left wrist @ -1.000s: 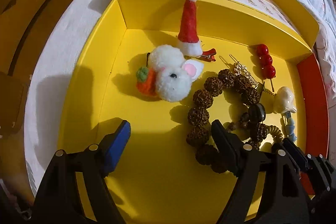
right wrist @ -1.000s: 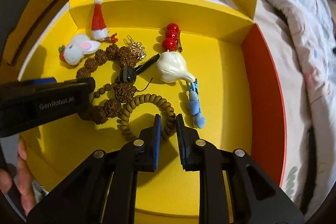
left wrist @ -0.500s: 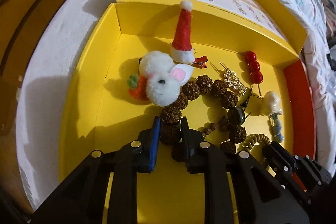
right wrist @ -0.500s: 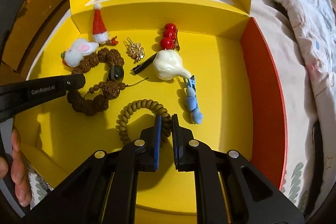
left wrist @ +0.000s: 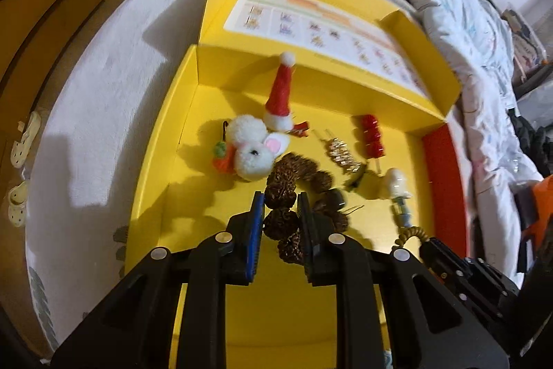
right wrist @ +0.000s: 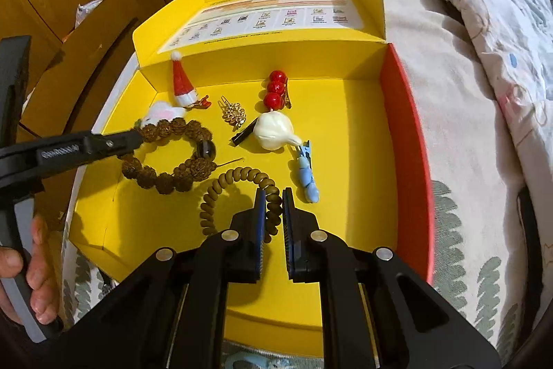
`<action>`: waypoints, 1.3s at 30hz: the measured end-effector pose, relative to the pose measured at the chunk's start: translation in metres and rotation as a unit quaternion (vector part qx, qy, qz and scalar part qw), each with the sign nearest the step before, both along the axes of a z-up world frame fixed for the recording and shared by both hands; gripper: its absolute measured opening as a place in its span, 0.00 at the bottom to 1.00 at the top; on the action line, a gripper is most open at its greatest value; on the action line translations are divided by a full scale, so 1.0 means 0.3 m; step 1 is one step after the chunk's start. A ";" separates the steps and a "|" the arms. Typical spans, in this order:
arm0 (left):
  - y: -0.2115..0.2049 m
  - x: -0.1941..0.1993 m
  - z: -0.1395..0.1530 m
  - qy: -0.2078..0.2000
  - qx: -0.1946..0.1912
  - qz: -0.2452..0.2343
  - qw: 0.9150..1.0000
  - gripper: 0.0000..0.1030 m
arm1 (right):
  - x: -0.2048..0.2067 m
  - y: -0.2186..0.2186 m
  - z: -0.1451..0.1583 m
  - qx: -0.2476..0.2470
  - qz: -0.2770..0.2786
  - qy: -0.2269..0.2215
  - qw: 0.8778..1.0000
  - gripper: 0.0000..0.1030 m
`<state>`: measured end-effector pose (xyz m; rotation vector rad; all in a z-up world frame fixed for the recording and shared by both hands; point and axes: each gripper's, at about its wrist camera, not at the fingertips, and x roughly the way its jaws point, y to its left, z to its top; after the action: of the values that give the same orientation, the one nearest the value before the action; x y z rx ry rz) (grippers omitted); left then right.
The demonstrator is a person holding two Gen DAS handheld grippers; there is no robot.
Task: Organize jewelry
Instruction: 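Carry both brown bracelets out of the box and open both tools over the bed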
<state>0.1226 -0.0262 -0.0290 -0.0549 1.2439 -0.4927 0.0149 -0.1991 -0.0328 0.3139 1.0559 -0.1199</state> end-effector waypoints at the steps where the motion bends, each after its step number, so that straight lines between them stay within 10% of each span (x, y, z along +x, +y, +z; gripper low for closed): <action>1: 0.004 -0.006 0.017 -0.003 -0.005 0.000 1.000 0.19 | -0.008 -0.005 0.007 0.003 -0.002 -0.002 1.000 0.10; 23: 0.006 -0.317 0.311 -0.067 -0.065 -0.060 0.994 0.18 | -0.284 -0.099 0.205 0.009 -0.040 -0.043 0.998 0.10; 39: -0.041 -0.760 0.296 -0.051 -0.077 -0.165 0.982 0.18 | -0.589 -0.249 0.152 0.021 -0.096 -0.013 0.995 0.10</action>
<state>-0.1054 -0.0385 0.0599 0.0470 1.1163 -0.8697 -0.1618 -0.2736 0.0127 0.4542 1.0029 -0.2650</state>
